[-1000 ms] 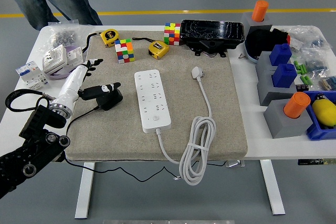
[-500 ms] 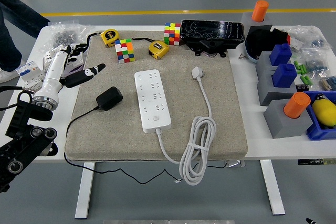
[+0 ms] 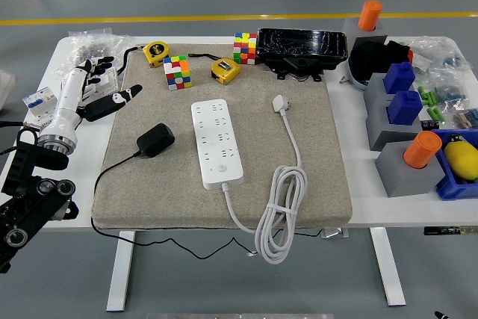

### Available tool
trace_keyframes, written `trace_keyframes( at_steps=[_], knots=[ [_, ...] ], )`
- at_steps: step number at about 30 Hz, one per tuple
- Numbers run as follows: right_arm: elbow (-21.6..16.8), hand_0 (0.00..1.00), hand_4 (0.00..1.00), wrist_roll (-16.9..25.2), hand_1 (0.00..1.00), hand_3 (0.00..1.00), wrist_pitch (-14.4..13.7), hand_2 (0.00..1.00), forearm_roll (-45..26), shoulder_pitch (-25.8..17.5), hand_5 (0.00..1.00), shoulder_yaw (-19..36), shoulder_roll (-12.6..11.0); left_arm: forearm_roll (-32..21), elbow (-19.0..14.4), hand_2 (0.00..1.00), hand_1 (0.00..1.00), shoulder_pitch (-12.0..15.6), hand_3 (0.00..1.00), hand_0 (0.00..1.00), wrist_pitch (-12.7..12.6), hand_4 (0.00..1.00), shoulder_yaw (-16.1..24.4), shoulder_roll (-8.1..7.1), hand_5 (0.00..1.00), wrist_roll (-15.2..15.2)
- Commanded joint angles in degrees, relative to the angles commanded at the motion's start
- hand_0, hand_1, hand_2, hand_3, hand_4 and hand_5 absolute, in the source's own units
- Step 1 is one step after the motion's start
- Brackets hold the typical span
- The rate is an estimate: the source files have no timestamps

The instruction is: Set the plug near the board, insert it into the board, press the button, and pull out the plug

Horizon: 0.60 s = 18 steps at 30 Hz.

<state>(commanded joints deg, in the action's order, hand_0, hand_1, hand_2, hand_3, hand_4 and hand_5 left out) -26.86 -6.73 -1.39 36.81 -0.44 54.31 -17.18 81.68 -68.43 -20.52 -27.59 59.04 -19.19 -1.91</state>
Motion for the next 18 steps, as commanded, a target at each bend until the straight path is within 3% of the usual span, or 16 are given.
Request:
trace_keyframes(
  at_steps=[18],
  knots=[
    [0.0,0.680,0.935,-0.1,0.687,0.598,0.0,0.695,0.0,-0.1,0.532,0.1,-0.1,0.6,-0.9,0.816,0.808,-0.1,0.807,0.745,0.4,0.998,0.7,-0.03,0.504,0.8]
  ],
)
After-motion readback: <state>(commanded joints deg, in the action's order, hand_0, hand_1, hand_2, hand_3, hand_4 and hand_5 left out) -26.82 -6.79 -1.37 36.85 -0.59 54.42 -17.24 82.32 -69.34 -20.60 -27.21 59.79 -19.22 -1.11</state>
